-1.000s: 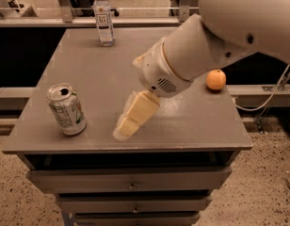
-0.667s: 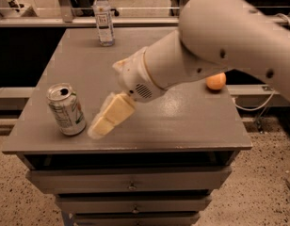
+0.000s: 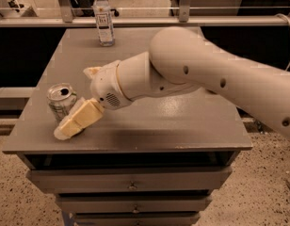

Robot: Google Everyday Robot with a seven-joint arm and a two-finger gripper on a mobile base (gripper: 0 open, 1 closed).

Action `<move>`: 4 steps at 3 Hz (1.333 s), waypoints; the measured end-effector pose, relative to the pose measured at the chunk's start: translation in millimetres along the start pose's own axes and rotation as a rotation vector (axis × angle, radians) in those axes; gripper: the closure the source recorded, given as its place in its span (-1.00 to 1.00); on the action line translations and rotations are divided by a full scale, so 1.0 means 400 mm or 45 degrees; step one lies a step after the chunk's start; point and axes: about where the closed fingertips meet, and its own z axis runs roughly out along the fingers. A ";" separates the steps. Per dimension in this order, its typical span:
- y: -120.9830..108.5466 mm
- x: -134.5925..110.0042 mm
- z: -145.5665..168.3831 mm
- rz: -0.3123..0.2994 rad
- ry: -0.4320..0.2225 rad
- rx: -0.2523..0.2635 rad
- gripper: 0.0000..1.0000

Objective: Move 7up can near blue plastic bottle

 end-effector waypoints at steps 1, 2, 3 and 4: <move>0.001 0.006 0.060 0.004 -0.064 -0.011 -1.00; 0.000 0.014 0.100 0.032 -0.103 -0.013 -0.65; -0.010 0.026 0.104 0.061 -0.134 0.007 -0.19; -0.038 0.028 0.061 0.074 -0.156 0.065 0.28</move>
Offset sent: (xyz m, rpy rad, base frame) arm 0.0117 0.0437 -0.0368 0.1255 0.0414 -0.0180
